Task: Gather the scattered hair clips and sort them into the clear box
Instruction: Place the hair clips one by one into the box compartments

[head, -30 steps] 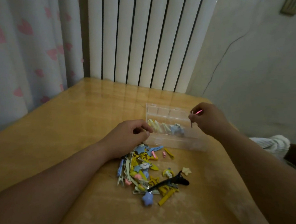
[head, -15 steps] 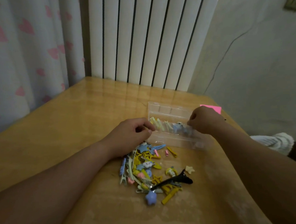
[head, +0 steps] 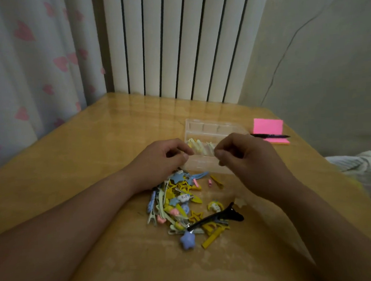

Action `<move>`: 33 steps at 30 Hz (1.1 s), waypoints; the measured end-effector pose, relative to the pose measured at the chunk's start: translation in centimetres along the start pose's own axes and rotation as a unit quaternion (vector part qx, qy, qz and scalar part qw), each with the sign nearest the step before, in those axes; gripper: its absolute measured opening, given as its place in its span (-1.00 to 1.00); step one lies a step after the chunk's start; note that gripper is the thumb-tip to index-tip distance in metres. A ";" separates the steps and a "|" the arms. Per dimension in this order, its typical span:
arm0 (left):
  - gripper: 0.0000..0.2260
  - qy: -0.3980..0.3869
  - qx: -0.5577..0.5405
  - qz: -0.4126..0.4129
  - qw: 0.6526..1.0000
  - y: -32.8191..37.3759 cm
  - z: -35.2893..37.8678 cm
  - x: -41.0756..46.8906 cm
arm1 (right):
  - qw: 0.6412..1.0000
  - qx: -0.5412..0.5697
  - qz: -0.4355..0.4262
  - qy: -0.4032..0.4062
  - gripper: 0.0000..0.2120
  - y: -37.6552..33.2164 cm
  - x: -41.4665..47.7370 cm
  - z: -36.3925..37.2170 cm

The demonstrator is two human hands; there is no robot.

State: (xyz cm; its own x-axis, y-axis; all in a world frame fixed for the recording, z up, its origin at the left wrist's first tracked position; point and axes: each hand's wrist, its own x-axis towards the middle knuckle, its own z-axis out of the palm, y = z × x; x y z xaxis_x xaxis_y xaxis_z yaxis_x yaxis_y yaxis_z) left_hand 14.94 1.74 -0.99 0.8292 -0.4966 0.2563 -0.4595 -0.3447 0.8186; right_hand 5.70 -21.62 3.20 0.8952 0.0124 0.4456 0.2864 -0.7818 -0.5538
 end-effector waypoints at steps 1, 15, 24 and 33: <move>-0.86 0.001 0.000 0.002 1.000 0.0 0.0 0.0 | 1.000 -0.012 -0.006 -0.026 -0.95 0.0 -0.1 0.3; -0.75 0.009 -0.012 0.011 1.000 0.2 0.0 0.0 | 0.976 -0.136 -0.070 -0.157 -0.88 -1.4 -0.6 2.7; -0.79 0.007 -0.019 0.011 1.000 -0.1 0.1 0.0 | 0.998 0.049 0.014 -0.021 -0.94 0.2 1.0 -0.8; -0.86 0.007 0.002 0.015 1.000 -0.4 0.3 0.2 | 0.969 -0.005 0.193 0.153 -0.95 9.5 3.6 -2.5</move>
State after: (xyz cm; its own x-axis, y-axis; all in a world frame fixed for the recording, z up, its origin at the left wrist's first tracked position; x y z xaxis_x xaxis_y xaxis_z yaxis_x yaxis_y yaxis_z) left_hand 15.13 1.53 -1.41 0.8195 -0.4957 0.2876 -0.4850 -0.3326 0.8088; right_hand 10.80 -30.54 1.30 0.7912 -0.4660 0.3961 -0.0535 -0.6979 -0.7142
